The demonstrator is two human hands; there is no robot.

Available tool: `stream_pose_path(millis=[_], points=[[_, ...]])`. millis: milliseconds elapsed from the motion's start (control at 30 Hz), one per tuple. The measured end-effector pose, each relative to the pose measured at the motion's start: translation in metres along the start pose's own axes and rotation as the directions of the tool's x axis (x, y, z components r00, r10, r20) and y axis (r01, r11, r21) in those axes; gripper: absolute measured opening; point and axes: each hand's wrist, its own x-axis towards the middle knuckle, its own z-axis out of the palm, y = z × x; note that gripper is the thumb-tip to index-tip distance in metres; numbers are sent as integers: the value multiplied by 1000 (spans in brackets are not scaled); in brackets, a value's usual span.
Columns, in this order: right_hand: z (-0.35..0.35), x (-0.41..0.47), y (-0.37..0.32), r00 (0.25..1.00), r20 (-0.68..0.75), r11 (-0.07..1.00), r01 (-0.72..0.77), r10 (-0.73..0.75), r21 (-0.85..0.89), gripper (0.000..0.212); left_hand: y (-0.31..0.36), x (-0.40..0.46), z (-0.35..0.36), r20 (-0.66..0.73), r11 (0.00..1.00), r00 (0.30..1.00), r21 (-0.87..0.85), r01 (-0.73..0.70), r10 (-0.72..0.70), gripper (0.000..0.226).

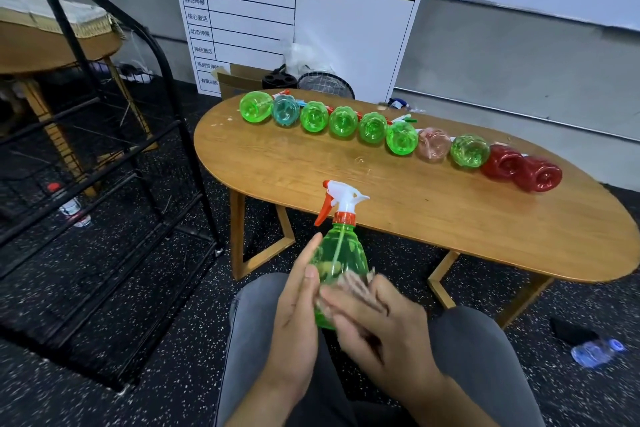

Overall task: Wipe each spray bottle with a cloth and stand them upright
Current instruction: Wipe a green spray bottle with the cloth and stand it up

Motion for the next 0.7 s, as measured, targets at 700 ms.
stream_pose_path(millis=[700], points=[[2,-5,0,1000,-12,1000,-12,12,12,29,1,-2,0,9,1000,1000,30,0,0,46]])
